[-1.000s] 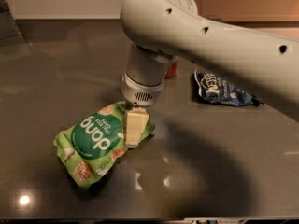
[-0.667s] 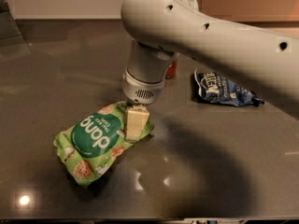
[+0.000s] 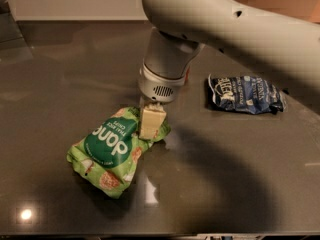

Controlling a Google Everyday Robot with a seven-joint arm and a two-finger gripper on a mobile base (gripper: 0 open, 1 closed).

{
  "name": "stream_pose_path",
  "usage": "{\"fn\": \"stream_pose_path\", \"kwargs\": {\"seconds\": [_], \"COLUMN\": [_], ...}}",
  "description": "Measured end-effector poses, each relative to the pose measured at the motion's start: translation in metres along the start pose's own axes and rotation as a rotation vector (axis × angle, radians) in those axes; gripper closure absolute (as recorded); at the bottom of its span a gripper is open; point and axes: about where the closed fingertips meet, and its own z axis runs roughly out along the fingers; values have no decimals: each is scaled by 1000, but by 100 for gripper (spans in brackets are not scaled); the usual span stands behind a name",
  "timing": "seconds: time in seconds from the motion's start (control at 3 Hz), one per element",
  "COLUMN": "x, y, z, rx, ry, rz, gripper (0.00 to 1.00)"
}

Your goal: Pick green rice chip bag

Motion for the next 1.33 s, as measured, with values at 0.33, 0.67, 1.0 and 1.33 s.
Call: {"fn": "stream_pose_path", "kwargs": {"seconds": [0.33, 0.67, 1.0, 1.33], "x": [8, 18, 23, 23], "y": [1, 1, 5, 9], "z": [-14, -41, -72, -101], "rx": [2, 1, -5, -8], "ry": [-18, -45, -72, -96], "rz": [16, 24, 4, -27], "gripper": [100, 100, 100, 100]}}
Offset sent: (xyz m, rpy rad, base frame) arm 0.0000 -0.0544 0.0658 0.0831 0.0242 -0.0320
